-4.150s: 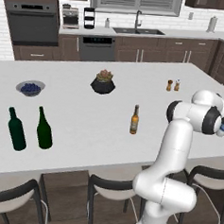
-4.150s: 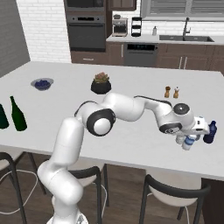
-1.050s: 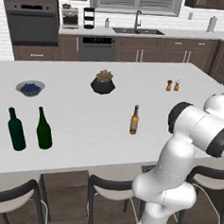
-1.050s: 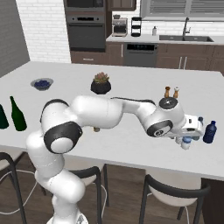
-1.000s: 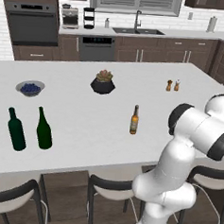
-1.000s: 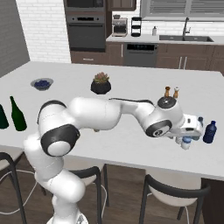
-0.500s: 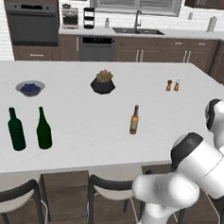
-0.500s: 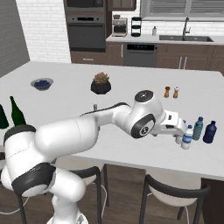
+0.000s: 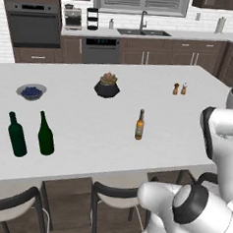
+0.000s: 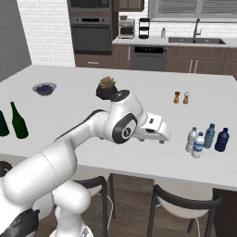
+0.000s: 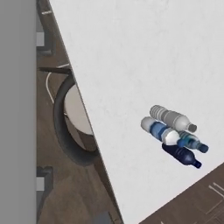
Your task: Move the plastic bottles in the middle to the plastics group, and the glass bottles in the middle to the glass group.
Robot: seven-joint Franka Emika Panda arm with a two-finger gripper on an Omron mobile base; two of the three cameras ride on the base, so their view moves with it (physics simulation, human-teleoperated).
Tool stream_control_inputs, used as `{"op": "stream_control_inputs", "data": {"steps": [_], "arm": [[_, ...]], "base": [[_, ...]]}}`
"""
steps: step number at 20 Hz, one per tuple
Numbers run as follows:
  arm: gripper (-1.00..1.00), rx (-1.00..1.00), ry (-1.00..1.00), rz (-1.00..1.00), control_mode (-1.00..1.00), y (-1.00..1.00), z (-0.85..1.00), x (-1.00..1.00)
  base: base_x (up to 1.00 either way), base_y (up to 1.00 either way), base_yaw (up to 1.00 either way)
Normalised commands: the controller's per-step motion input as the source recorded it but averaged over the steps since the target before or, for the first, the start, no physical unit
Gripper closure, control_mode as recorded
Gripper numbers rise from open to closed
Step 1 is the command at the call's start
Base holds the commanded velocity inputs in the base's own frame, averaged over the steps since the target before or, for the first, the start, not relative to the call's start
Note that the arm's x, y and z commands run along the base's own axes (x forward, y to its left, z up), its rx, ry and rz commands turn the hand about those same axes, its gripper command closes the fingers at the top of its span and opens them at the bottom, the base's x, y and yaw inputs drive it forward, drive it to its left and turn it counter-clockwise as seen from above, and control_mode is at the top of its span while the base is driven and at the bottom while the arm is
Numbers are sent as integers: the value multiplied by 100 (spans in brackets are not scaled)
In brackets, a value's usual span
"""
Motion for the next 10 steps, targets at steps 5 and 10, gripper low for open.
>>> {"op": "stream_control_inputs", "data": {"steps": [5, 10], "arm": [[-100, 1, 0, -6, -100, 76, 25, -14], [-100, 3, 0, 0, -100, 68, 23, -4]], "base": [[0, 0, 0], [0, 0, 0]]}}
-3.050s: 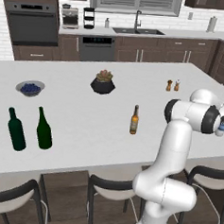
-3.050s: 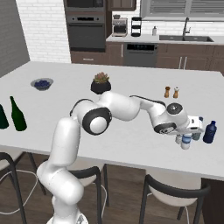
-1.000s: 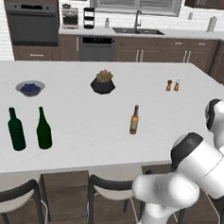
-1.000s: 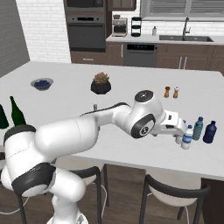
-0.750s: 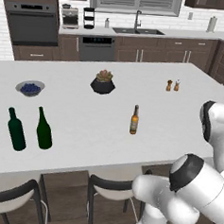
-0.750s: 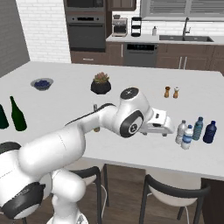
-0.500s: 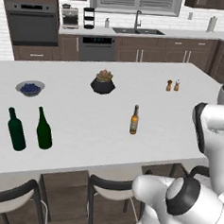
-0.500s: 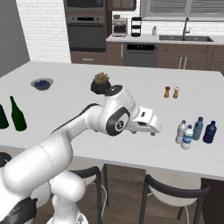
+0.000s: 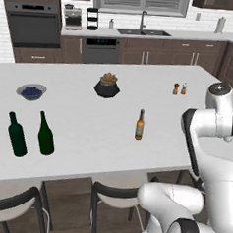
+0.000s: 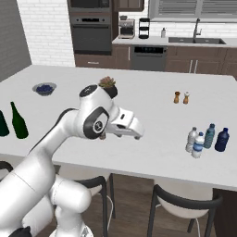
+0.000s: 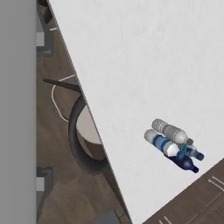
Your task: Move the plastic bottles in the middle to the plastics group, and the glass bottles in the middle to the glass group.
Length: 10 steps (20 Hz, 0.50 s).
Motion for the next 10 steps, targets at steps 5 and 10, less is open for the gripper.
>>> {"op": "stream_control_inputs", "data": {"steps": [5, 10], "arm": [[-100, 12, 0, 23, -100, 62, 9, 3], [-100, 17, 0, 37, -100, 52, 0, 45]], "base": [[0, 0, 0], [0, 0, 0]]}}
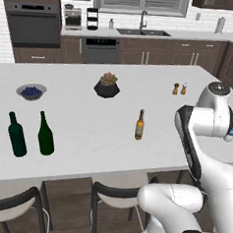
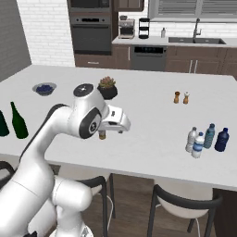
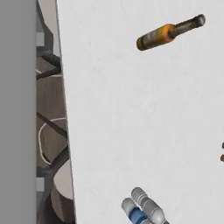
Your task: Move the plastic bottles in the middle to the plastics group, and the glass bottles in the middle to the glass group.
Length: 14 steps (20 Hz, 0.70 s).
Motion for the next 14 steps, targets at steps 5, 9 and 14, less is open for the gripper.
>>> {"op": "stream_control_inputs", "data": {"steps": [5, 9, 14], "arm": [[-100, 17, 0, 28, -100, 50, 0, 70], [-100, 11, 3, 11, -100, 45, 9, 78], [-100, 4, 15, 2, -100, 53, 1, 67]], "base": [[0, 0, 0], [0, 0, 0], [0, 0, 0]]}}
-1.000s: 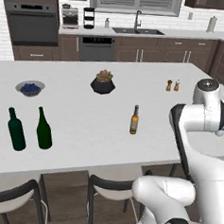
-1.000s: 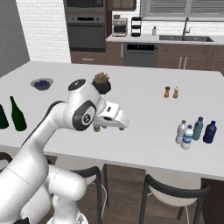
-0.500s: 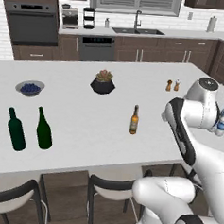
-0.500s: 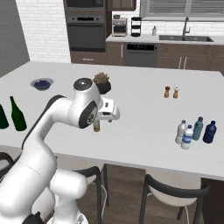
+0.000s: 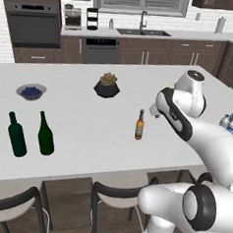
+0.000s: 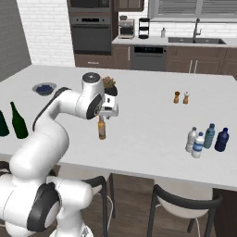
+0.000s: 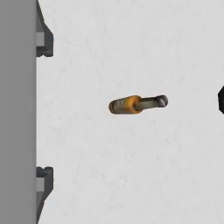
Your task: Move the plastic bottles in the middle to the plastics group, and the glass bottles in the middle to the glass group.
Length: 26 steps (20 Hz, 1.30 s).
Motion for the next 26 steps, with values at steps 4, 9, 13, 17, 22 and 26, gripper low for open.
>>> {"op": "stream_control_inputs", "data": {"steps": [4, 9, 13, 17, 22, 26], "arm": [[-100, 0, 12, 0, -100, 52, 0, 55], [-100, -2, 8, 0, -100, 40, -21, 48], [-100, -2, 0, 0, -100, 3, -31, 58], [-100, -3, 1, 0, -100, 4, -41, 49], [-100, -2, 4, 0, -100, 0, -45, 40], [-100, 0, 5, 0, -100, -7, -26, 13]], "base": [[0, 0, 0], [0, 0, 0], [0, 0, 0], [0, 0, 0], [0, 0, 0], [0, 0, 0]]}}
